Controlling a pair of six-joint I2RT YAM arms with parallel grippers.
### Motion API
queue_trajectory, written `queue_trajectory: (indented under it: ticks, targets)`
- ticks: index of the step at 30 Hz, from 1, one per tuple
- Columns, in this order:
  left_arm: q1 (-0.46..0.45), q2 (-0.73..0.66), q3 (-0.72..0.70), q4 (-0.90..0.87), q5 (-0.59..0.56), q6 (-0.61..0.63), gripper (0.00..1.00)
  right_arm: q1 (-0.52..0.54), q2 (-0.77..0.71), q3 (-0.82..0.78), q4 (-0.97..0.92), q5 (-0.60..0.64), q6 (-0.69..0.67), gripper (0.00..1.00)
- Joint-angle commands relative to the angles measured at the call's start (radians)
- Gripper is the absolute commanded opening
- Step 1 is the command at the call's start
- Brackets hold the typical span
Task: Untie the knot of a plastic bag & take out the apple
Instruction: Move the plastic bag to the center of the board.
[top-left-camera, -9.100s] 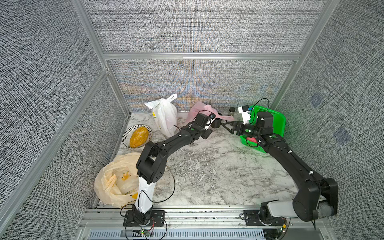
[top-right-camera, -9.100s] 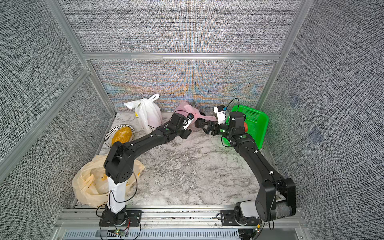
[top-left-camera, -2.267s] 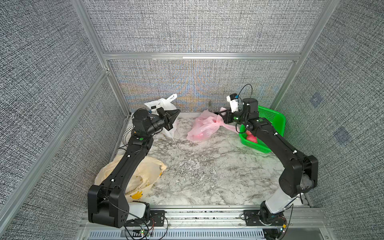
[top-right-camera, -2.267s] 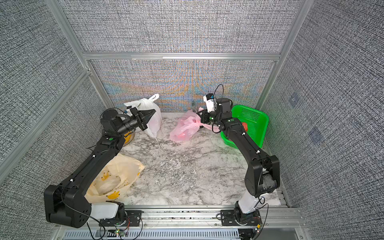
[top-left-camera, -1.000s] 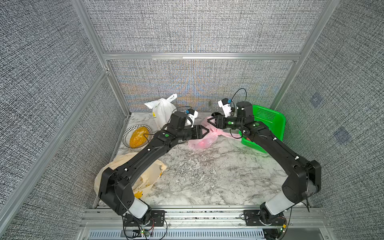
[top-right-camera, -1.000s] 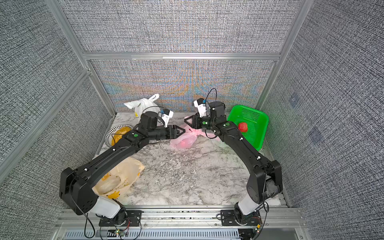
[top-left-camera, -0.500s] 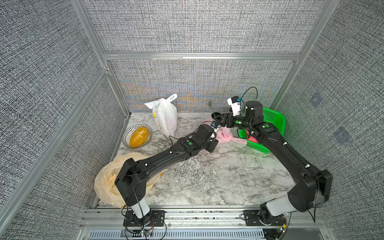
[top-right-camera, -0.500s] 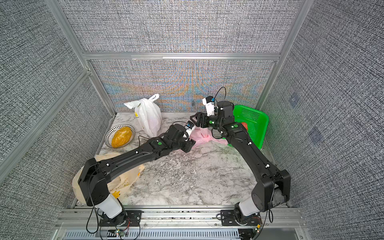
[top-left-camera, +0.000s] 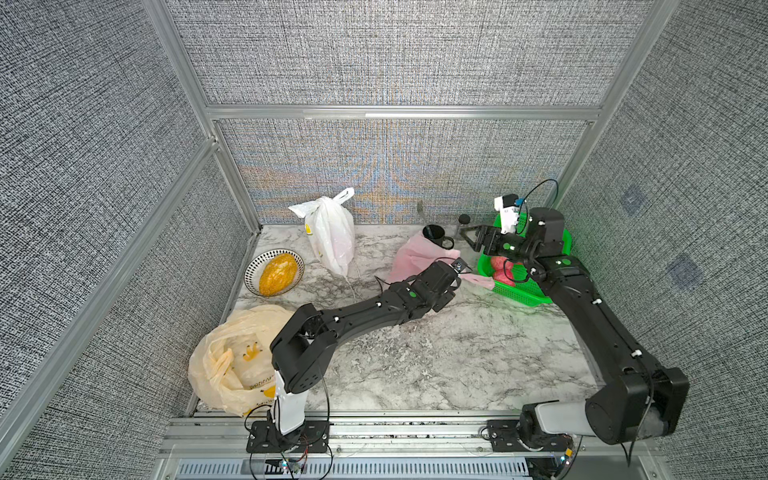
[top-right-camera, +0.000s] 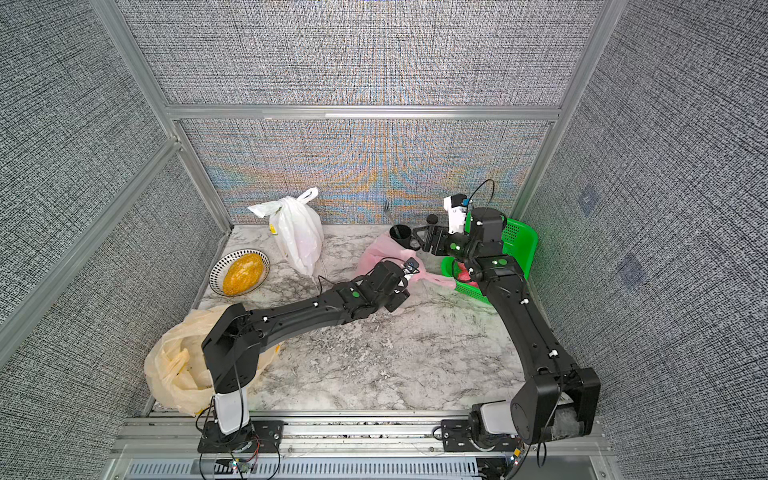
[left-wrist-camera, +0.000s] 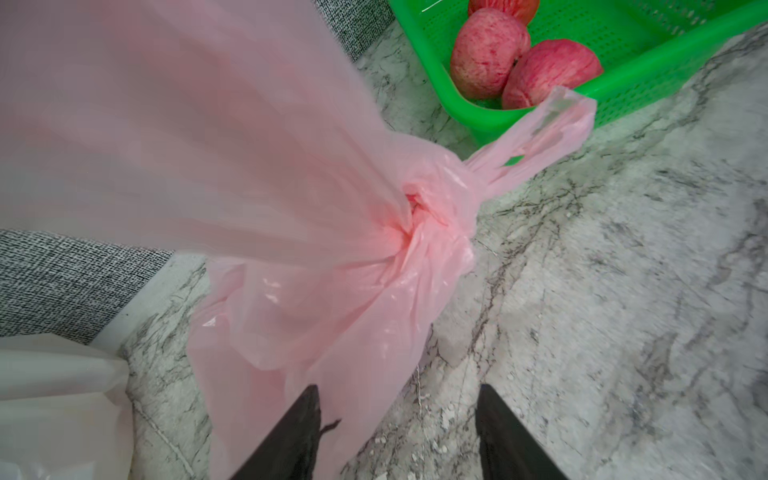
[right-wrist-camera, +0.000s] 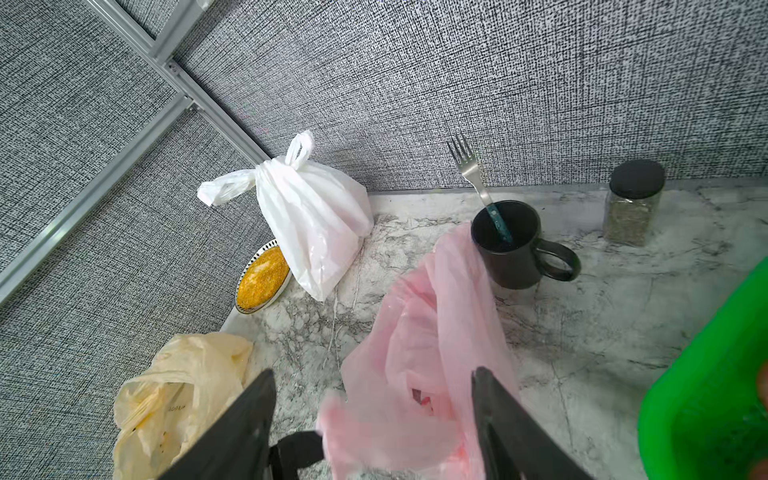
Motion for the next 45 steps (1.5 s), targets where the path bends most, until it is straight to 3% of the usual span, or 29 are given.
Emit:
queue_trajectory:
  ticks: [1, 3, 6, 8, 13, 22, 29, 33, 40, 45]
  targets:
    - [-0.001, 0.043, 0.044, 0.047, -0.081, 0.04, 0.54, -0.021, -0.013, -0.018, 0.039, -0.036, 0.007, 0.75]
    - [-0.001, 0.092, 0.069, 0.048, -0.115, 0.043, 0.44, -0.035, -0.017, -0.027, 0.04, -0.045, 0.008, 0.75]
    - [-0.001, 0.131, 0.099, 0.034, -0.161, 0.054, 0.12, -0.051, -0.022, -0.036, 0.045, -0.056, 0.007, 0.75]
    - [-0.001, 0.145, 0.107, 0.034, -0.201, 0.055, 0.0, -0.059, -0.024, -0.043, 0.049, -0.063, 0.009, 0.75]
    - [0.006, 0.114, 0.082, 0.039, -0.186, 0.08, 0.0, -0.07, -0.025, -0.06, 0.071, -0.076, 0.021, 0.75]
    - [0.107, -0.193, -0.151, 0.093, 0.127, -0.014, 0.0, -0.072, -0.017, -0.092, 0.087, -0.051, 0.022, 0.75]
    - [0.172, -0.37, -0.288, 0.096, 0.373, -0.078, 0.0, -0.002, 0.058, -0.085, 0.102, -0.041, 0.008, 0.73]
    - [0.222, -0.445, -0.381, 0.129, 0.471, -0.132, 0.0, 0.001, 0.098, -0.1, 0.165, -0.105, 0.05, 0.69]
    - [0.227, -0.459, -0.44, 0.124, 0.5, -0.151, 0.0, 0.089, 0.143, -0.054, 0.12, -0.224, -0.002, 0.69]
    - [0.229, -0.468, -0.449, 0.129, 0.498, -0.158, 0.0, 0.17, 0.145, -0.023, 0.02, -0.132, -0.091, 0.69]
